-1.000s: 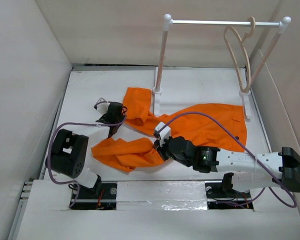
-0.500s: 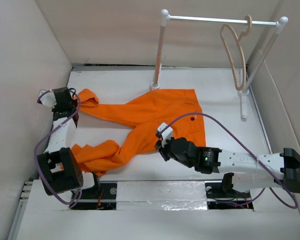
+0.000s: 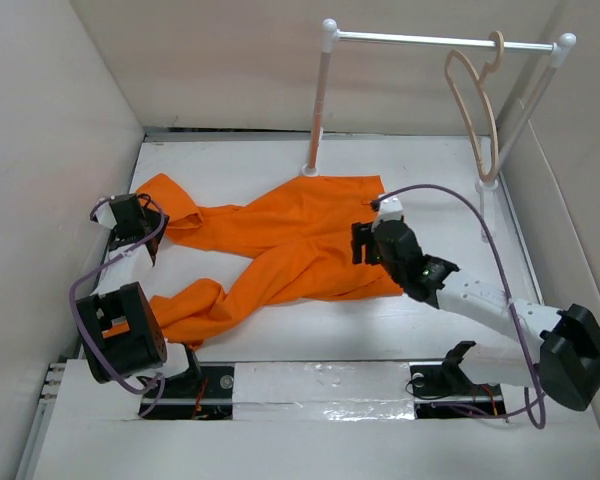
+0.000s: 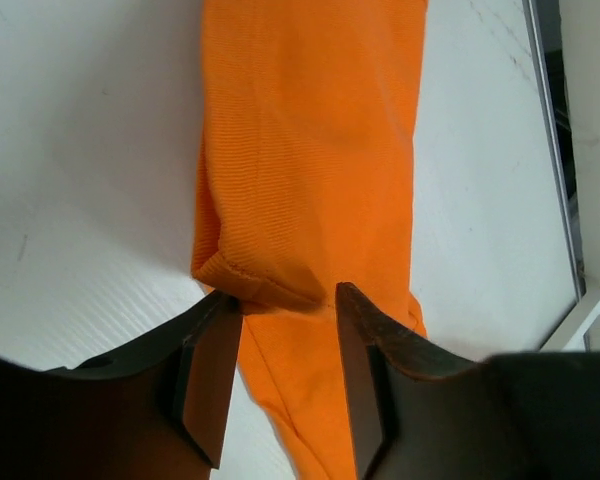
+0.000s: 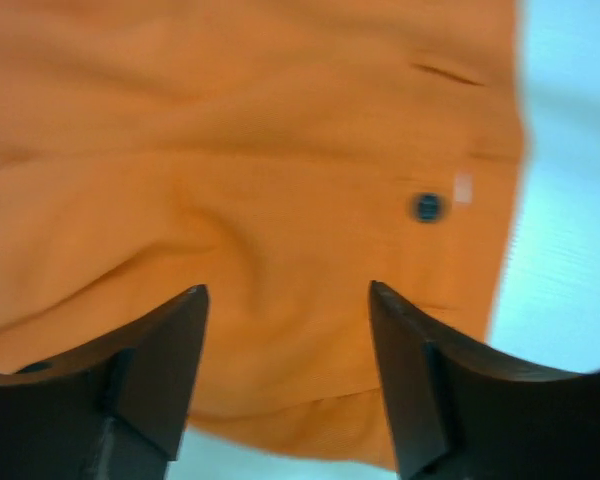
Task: Place the trousers on the hanger
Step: Flatten out the trousers at the center of the board.
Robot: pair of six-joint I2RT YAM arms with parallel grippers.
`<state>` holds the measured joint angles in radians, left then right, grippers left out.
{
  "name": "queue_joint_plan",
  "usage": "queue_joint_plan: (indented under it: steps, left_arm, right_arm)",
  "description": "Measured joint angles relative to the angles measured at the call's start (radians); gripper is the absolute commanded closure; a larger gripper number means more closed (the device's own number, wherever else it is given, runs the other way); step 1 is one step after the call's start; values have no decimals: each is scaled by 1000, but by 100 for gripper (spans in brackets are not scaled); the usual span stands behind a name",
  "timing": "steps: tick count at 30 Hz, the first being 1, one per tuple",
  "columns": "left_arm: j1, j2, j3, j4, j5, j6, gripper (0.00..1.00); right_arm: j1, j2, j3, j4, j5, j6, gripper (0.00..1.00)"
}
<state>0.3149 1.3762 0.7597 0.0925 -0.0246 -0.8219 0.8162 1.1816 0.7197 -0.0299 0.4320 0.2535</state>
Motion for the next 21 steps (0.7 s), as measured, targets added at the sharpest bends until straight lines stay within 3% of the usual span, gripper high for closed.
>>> queue_joint_plan:
  steps: [3,7,10,19,20,21]
  left_arm:
    - [-15,-10,0,1,10,9,41]
    - [-30,-23,5,-14,8,29,30]
    - [-32,-34,11,-36,-10,41,29]
    - [-32,-46,22,-76,-47,61,31]
    - [-32,-46,23,-82,-51,64,30]
    - [-32,-46,27,-90,-55,67,30]
  right_arm:
    - [-179,-6,-30,6,-28,30,20]
    - [-389,-2,-83,37,-134,56,20]
    - [-489,40,-113,74,-224,72,20]
    - [-516,257,-148,188,-458,108,22]
    - [-517,269,-151,216,-473,110,24]
    - [-517,277,-154,243,-490,117,33]
